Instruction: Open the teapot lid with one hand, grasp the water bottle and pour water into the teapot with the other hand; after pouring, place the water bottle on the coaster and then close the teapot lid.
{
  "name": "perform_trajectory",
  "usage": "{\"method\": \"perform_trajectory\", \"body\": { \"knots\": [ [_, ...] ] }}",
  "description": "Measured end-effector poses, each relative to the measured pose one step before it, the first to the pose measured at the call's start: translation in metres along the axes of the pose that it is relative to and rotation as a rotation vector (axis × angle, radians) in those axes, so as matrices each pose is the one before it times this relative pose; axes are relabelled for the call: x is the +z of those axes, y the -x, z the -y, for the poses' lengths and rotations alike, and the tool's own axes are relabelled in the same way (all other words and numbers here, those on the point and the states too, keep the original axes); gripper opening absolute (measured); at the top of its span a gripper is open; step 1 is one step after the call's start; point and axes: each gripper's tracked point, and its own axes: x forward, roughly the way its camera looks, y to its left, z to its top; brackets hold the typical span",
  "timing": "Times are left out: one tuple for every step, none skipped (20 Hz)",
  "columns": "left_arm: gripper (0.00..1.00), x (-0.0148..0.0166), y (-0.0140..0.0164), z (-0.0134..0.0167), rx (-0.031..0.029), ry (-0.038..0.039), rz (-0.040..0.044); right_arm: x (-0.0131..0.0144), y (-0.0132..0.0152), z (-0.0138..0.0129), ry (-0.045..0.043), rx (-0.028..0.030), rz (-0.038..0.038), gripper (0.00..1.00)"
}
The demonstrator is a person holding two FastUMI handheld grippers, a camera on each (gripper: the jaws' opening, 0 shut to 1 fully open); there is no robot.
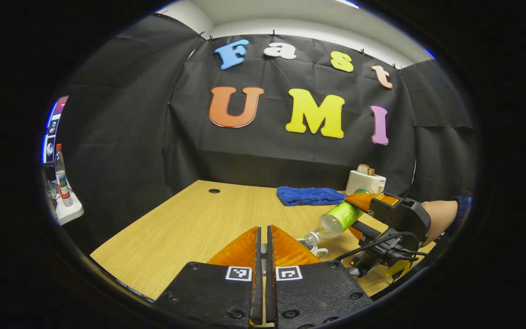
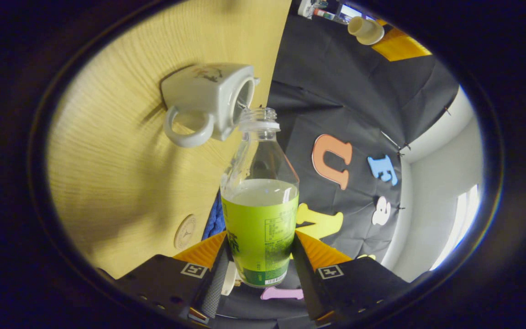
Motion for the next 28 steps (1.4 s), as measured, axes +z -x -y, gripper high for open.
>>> {"method": "perform_trajectory", "body": {
  "knots": [
    [0.05,-0.00154,0.00065,0.00036,-0.00259,0.00092,0.00009,-0.00187,-0.00127,0.00168,0.01198,-0.00730,-0.00630,0.73],
    [0.05,0.00007,0.00070,0.00043,-0.00110,0.00207,0.00050,-0.00073,-0.00098,0.00165,0.01476,-0.00999,0.00211,0.75],
    [0.05,0.00027,-0.00124,-0.00103,0.00031,0.00070,0.00017,-0.00007,0.00195,0.00401,0.01520,-0.01806,0.00224,0.73],
    [0.05,-0.00012,-0.00025,0.00066,-0.00166,0.00012,-0.00158,-0.00165,-0.00394,0.00509,0.00537,-0.01684,0.00207,0.75],
    [0.05,-0.00108,0.00052,-0.00028,-0.00291,0.00024,-0.00255,-0.00050,-0.00079,0.00456,0.00438,-0.01150,0.00016,0.73],
    [0.05,-0.00030,0.00041,0.00021,0.00024,-0.00072,-0.00044,-0.00016,-0.00267,0.00519,0.00603,-0.01169,0.00060,0.75],
    [0.05,0.00007,-0.00066,-0.00011,0.00138,-0.00098,-0.00112,-0.00021,-0.00264,0.00465,0.01012,-0.01353,0.00139,0.75],
    [0.05,0.00047,-0.00079,0.00046,-0.00219,-0.00187,-0.00052,-0.00103,0.00064,0.00433,0.00914,-0.01665,0.00167,0.75],
    [0.05,0.00051,0.00063,0.00220,-0.00544,-0.00383,0.00008,-0.00024,0.00026,0.00381,0.00707,-0.01318,0.00240,0.71],
    [0.05,0.00018,0.00056,0.00139,-0.00249,-0.00576,-0.00056,-0.00147,0.00020,0.00291,0.00766,-0.00923,0.00048,0.75],
    [0.05,-0.00013,0.00050,-0.00051,0.00013,-0.00417,-0.00091,-0.00139,-0.00046,0.00068,0.00746,-0.00165,-0.00066,0.75],
    [0.05,-0.00036,0.00048,0.00069,-0.00227,-0.00332,-0.00332,-0.00100,-0.00138,-0.00158,0.00840,0.00046,-0.00582,0.75],
    [0.05,0.00011,-0.00007,0.00041,-0.00121,-0.00460,-0.00043,-0.00175,-0.00148,-0.00037,0.00928,-0.00118,-0.00438,0.75],
    [0.05,0.00048,0.00094,0.00112,-0.00168,-0.00610,-0.00054,-0.00065,-0.00063,-0.00185,0.00916,0.00213,-0.00090,0.76],
    [0.05,-0.00068,0.00099,0.00066,-0.00275,-0.00501,-0.00009,-0.00044,0.00063,0.00116,0.00791,-0.00110,-0.00205,0.76],
    [0.05,0.00123,0.00002,0.00036,-0.00099,-0.00207,0.00237,0.00074,0.00133,0.00247,0.00832,-0.00316,-0.00170,0.73],
    [0.05,0.00027,-0.00017,0.00037,-0.00017,-0.00005,0.00190,0.00091,0.00092,0.00147,0.00902,-0.00206,0.00064,0.75],
    [0.05,-0.00005,-0.00024,0.00024,-0.00097,0.00024,0.00064,0.00034,-0.00042,0.00162,0.00894,-0.00323,0.00174,0.73],
    [0.05,0.00018,0.00048,0.00130,-0.00102,0.00088,-0.00008,0.00110,0.00015,0.00224,0.00629,-0.00647,0.00425,0.73],
    [0.05,-0.00032,-0.00044,-0.00030,-0.00222,0.00133,0.00049,0.00093,-0.00036,0.00132,0.00801,-0.00674,0.00632,0.73],
    [0.05,0.00048,0.00035,-0.00018,-0.00305,0.00105,0.00076,0.00124,-0.00076,0.00248,0.00940,-0.00819,0.00393,0.75],
    [0.05,0.00044,0.00064,0.00079,-0.00110,0.00044,0.00096,-0.00084,0.00036,0.00085,0.00554,-0.00325,0.00144,0.75],
    [0.05,0.00002,-0.00022,0.00022,-0.00106,-0.00045,0.00024,0.00046,-0.00056,0.00086,0.00365,-0.00183,0.00138,0.73],
    [0.05,0.00057,0.00089,-0.00026,-0.00049,-0.00149,0.00146,0.00028,-0.00054,0.00088,0.00605,-0.00316,0.00206,0.73],
    [0.05,0.00029,0.00023,-0.00046,0.00059,-0.00162,0.00160,0.00008,-0.00001,0.00207,0.01012,-0.00664,0.00087,0.73],
    [0.05,0.00075,-0.00037,-0.00132,0.00164,-0.00010,0.00134,0.00046,0.00073,0.00204,0.01145,-0.00396,0.00215,0.73],
    [0.05,-0.00075,0.00028,-0.00026,0.00134,0.00052,-0.00117,0.00115,-0.00006,0.00237,0.00882,-0.00337,0.00542,0.75],
    [0.05,-0.00048,-0.00020,0.00057,0.00083,-0.00003,-0.00164,0.00042,-0.00093,0.00151,0.00252,-0.00539,0.00371,0.73]
  ]
}}
